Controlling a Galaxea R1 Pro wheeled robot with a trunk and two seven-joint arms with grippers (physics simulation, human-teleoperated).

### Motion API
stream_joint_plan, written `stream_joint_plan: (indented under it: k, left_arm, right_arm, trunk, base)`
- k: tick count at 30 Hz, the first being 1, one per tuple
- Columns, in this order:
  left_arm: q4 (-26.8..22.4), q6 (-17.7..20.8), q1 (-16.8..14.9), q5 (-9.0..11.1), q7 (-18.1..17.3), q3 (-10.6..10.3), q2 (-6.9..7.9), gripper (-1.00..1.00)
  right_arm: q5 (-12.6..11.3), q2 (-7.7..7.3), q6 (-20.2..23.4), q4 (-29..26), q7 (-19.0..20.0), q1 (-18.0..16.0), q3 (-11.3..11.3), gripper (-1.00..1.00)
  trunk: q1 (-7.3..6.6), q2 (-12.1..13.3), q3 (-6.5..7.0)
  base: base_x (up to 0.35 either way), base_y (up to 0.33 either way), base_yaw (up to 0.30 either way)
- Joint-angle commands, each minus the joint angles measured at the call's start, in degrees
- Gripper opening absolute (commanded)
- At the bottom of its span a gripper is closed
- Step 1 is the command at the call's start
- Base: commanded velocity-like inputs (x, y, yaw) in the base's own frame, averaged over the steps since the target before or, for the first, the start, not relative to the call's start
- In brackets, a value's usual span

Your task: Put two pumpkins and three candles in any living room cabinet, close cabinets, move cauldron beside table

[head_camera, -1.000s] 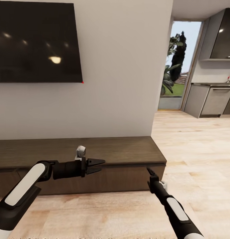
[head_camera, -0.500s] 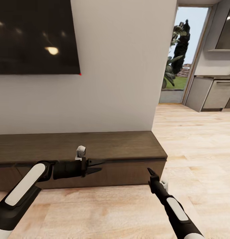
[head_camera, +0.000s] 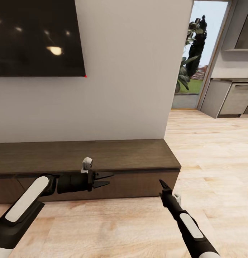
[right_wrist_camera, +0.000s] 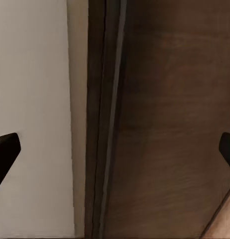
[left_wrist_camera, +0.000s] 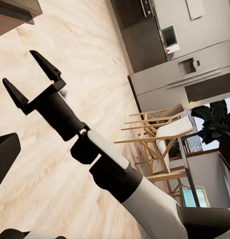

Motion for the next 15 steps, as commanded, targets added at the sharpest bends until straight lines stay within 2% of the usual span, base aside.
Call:
stream_joint_plan:
  k: [1,7,10,15]
  left_arm:
    - [-0.01,0.06,-0.05,0.16,0.08,-0.06,0.04,1.00]
    - [0.03,0.06,-0.05,0.14,0.08,-0.06,0.04,1.00]
    - [0.05,0.06,-0.05,0.14,0.08,-0.06,-0.01,1.00]
    - [0.03,0.06,-0.05,0.14,0.08,-0.06,-0.04,1.00]
  right_arm:
    - [-0.57,0.02,0.60,0.03,1.13,-0.02,-0.24,1.00]
    - [-0.49,-0.10,0.78,0.13,4.42,-0.01,-0.27,1.00]
    - [-0.48,-0.10,0.79,0.26,4.76,-0.01,-0.29,1.00]
    - [-0.53,-0.13,0.74,2.55,5.01,-0.04,-0.47,1.00]
  trunk:
    - [-0.01,-0.02,-0.05]
    - [-0.01,-0.02,-0.05]
    - [-0.01,-0.02,-0.05]
    - [-0.01,-0.02,-0.05]
  base:
    - [0.000,0.000,0.000]
    - [0.000,0.000,0.000]
    - [0.017,0.000,0.000]
    - [0.131,0.000,0.000]
